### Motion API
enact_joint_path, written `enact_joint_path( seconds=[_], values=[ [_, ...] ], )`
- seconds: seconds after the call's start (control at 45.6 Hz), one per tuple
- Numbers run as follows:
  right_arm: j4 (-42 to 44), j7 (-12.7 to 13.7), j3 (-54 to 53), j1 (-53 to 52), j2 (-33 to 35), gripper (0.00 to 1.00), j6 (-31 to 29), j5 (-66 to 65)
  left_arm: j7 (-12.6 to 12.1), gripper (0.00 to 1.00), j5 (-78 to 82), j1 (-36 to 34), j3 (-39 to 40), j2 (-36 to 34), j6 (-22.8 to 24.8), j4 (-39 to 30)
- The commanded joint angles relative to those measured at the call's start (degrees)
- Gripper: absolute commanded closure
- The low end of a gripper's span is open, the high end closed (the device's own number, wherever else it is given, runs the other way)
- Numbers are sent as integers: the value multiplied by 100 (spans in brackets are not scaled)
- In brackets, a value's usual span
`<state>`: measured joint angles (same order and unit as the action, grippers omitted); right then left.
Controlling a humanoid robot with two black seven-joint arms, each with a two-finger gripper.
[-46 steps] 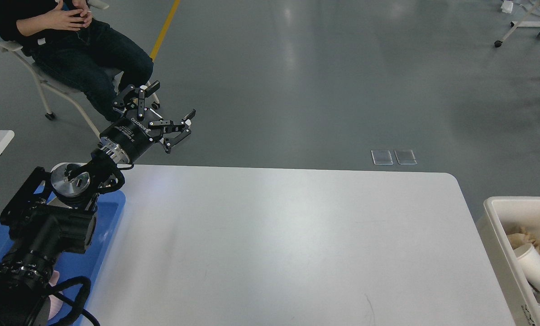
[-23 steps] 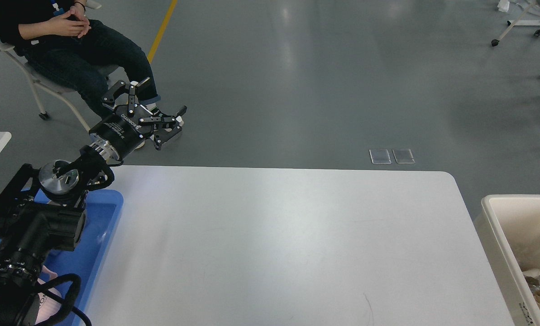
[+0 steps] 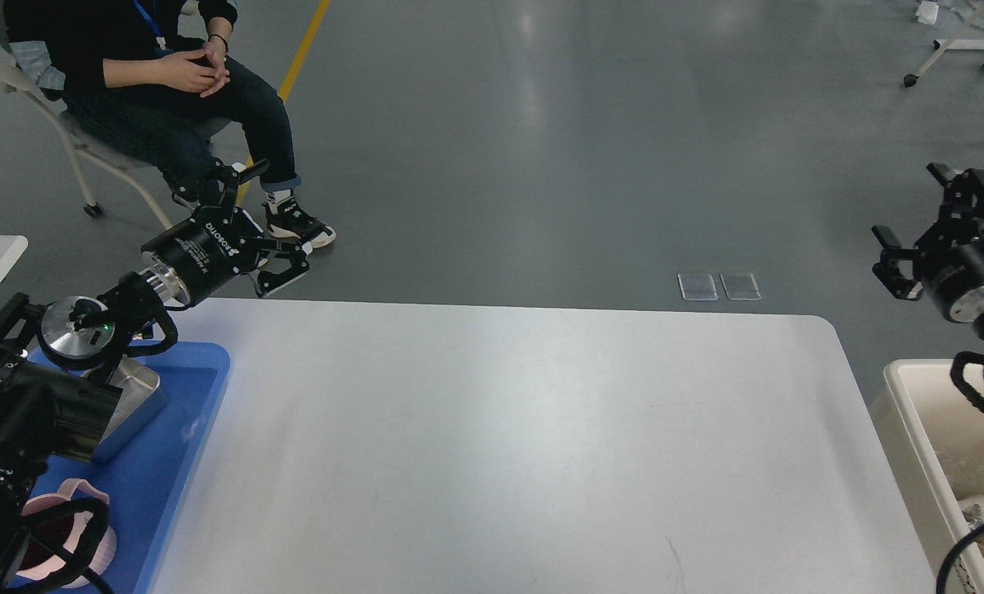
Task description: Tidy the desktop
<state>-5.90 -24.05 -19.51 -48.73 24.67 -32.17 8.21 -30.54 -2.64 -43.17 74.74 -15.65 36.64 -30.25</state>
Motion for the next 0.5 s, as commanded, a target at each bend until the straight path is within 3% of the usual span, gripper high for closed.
enact_joint_path(
  seconds=[0.0, 0.131, 0.307, 0.482],
  values=[
    [-279, -38, -763, 30, -612, 0, -43, 5, 13, 1, 44, 37, -3, 9, 124, 238],
    [-526, -38, -1107, 118, -1192, 0, -52, 5, 39, 1, 35, 63, 5, 9, 124, 291],
    [-561, -47, -1134, 118, -1895, 0, -9, 5, 496, 1, 44, 256, -12, 97, 107, 291],
    [-508, -38, -1134, 171, -2449, 0, 71, -4, 523, 1, 53, 476, -21, 167, 115, 291]
  ],
)
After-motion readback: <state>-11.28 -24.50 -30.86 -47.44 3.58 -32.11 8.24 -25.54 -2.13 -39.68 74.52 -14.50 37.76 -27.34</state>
